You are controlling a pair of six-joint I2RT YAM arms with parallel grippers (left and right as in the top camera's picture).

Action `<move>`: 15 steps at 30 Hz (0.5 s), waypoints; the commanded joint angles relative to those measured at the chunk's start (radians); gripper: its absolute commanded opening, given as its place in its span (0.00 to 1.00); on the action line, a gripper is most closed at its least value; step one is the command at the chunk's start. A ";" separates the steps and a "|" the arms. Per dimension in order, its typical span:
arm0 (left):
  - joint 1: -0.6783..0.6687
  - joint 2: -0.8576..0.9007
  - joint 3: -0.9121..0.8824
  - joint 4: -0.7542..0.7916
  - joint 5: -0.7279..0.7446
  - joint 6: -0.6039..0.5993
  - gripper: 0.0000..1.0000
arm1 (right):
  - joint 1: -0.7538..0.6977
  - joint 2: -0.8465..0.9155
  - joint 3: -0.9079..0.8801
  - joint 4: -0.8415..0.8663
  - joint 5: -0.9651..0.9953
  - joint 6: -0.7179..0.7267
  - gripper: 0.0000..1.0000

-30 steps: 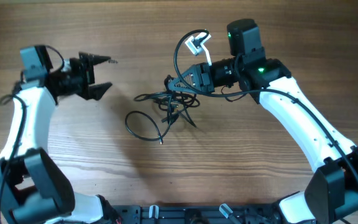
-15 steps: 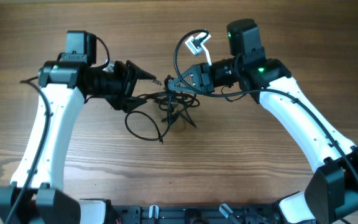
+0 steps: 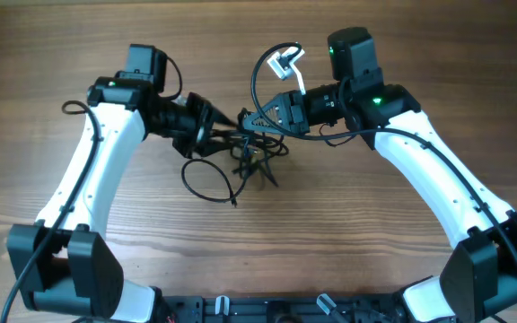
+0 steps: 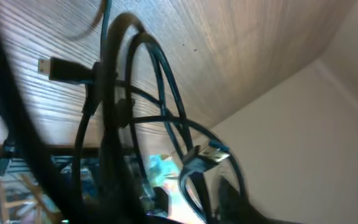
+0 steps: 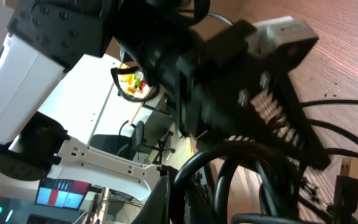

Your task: Untangle cables

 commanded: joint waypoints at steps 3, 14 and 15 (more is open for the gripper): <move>-0.065 0.006 -0.009 -0.002 -0.180 -0.002 0.04 | 0.006 -0.024 0.014 0.022 -0.006 0.003 0.04; -0.065 0.019 -0.040 0.049 -1.025 0.002 0.04 | -0.037 -0.024 0.014 0.262 -0.006 0.193 0.04; -0.063 0.019 -0.051 0.068 -1.045 0.002 0.04 | -0.053 -0.024 0.014 0.265 -0.005 0.199 0.04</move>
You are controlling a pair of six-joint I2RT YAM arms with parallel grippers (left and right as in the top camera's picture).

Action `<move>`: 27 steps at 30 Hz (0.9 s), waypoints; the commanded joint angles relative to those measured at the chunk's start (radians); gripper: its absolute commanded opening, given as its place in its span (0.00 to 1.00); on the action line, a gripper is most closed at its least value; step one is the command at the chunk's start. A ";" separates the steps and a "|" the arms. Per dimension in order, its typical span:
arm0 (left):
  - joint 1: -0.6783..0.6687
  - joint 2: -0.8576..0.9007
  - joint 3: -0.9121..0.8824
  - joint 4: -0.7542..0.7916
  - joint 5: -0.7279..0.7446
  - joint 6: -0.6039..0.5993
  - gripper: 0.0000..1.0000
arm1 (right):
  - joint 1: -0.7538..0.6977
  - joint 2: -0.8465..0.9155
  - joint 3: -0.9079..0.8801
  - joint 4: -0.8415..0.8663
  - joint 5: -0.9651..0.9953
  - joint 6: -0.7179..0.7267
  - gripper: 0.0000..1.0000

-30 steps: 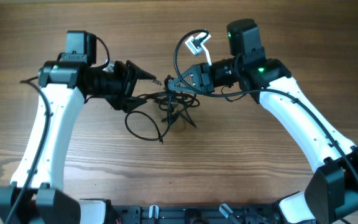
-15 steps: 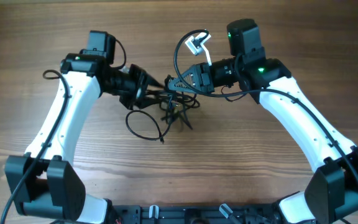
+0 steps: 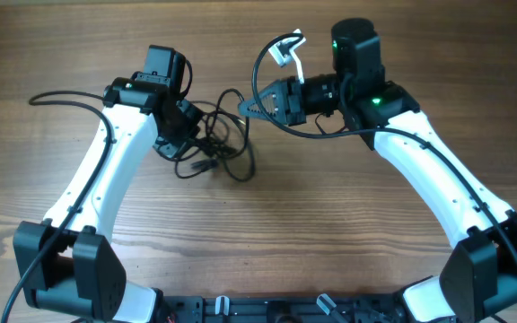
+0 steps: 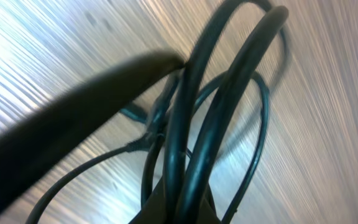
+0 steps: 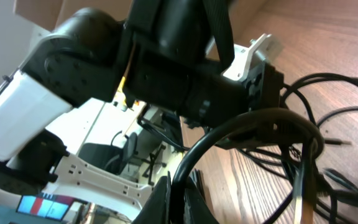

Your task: Untangle cables

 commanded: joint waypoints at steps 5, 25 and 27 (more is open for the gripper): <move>0.005 0.019 -0.130 0.194 -0.274 0.008 0.04 | -0.152 -0.024 0.016 -0.033 -0.027 0.026 0.04; 0.308 0.019 -0.154 0.221 -0.205 0.088 0.04 | -0.740 -0.024 0.016 -0.818 0.787 -0.343 0.04; 0.308 0.019 -0.154 0.221 -0.206 0.087 0.04 | -0.780 -0.024 0.016 -0.816 0.987 -0.257 0.04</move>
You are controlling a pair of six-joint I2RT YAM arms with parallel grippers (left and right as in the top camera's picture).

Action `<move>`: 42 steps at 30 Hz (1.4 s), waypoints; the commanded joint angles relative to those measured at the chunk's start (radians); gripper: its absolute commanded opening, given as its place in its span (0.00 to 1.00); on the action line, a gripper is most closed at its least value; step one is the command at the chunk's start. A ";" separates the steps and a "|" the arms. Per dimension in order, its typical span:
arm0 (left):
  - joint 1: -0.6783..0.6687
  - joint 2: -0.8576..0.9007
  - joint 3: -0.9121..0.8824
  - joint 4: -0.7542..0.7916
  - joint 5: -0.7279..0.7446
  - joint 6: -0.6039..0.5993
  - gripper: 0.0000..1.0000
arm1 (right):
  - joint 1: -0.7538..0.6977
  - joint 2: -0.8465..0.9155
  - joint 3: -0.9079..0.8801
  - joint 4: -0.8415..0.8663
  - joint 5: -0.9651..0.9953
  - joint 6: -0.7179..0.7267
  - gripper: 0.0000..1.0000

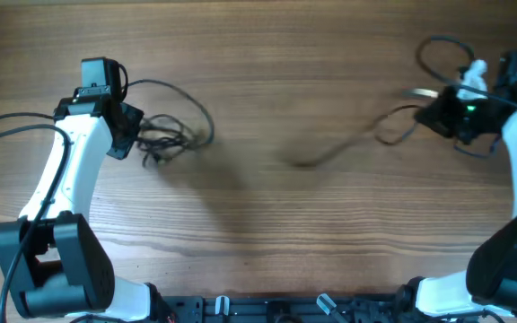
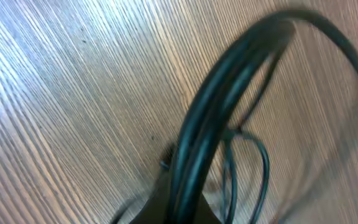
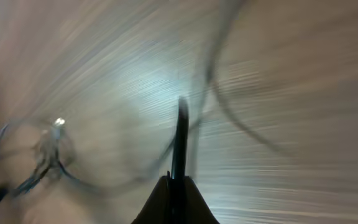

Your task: Untangle cables

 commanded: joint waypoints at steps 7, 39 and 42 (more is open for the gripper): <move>0.009 0.013 -0.011 0.000 0.020 0.009 0.04 | -0.051 -0.024 0.007 0.006 0.279 0.063 0.04; -0.304 0.013 -0.011 0.183 0.366 0.350 0.04 | 0.005 0.055 0.143 0.144 1.244 -0.102 0.04; -0.304 0.013 -0.011 0.183 0.365 0.350 0.04 | 0.032 0.074 0.133 0.140 1.051 -0.103 0.04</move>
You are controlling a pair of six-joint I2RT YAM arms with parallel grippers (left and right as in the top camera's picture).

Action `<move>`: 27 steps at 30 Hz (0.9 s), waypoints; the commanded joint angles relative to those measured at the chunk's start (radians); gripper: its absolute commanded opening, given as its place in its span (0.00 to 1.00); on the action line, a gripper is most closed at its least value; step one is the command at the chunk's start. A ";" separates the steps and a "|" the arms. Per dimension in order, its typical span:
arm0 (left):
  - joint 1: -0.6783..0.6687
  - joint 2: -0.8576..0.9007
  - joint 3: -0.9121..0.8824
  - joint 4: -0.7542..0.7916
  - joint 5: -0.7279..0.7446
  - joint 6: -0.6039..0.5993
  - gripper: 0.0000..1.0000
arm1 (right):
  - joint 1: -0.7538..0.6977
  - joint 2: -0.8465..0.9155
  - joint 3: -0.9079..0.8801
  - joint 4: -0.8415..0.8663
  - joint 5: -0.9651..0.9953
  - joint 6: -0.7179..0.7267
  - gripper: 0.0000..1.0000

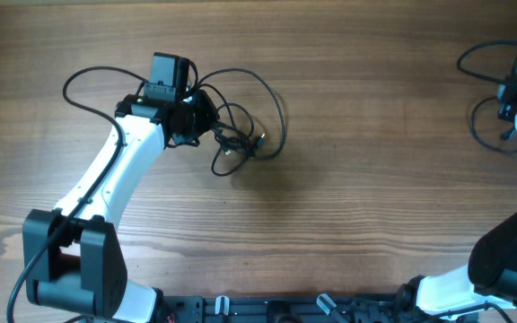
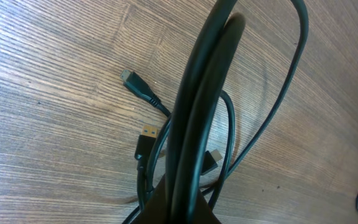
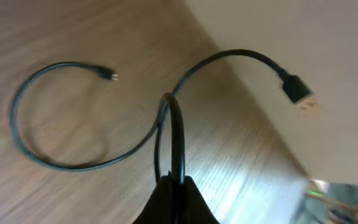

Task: Untangle cables
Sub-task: 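Bring the right gripper back left toward the center of the table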

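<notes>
A tangled bundle of black cables [image 1: 240,135] lies left of the table's middle, with loops spreading to both sides. My left gripper [image 1: 206,121] is shut on two thick strands of it [image 2: 194,112]; loose plugs [image 2: 146,134] lie under them. A single black cable [image 1: 478,121] lies apart at the far right. My right gripper [image 1: 508,100] is shut on this cable [image 3: 174,134]; its small plug [image 3: 107,74] and its larger plug [image 3: 297,90] both lie free.
The wooden table [image 1: 375,179] is bare between the two cable groups. In the right wrist view the table's edge [image 3: 278,146] runs close beside the held cable, and the larger plug hangs out past it.
My left gripper has moved from the far left towards the middle with the bundle. My right gripper has moved to the table's right edge, and its cable no longer trails towards the centre.
Both grippers first met at one tangle in the middle. Then the left held the bundle slightly left while the right held one loop. Later the arms stood far apart, a cable stretched between. Now one cable lies separate at the right, the bundle left of centre.
</notes>
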 commanded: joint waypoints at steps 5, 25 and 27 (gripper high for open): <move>-0.002 0.008 -0.005 0.004 -0.014 0.023 0.04 | 0.048 0.133 -0.011 0.036 -0.381 -0.135 0.09; -0.002 0.008 -0.005 0.036 -0.142 0.022 1.00 | 0.054 0.082 0.005 -0.062 -1.221 -0.064 1.00; 0.007 0.008 -0.005 0.033 -0.162 0.022 0.99 | 0.090 0.082 -0.019 -0.095 -1.273 -0.067 1.00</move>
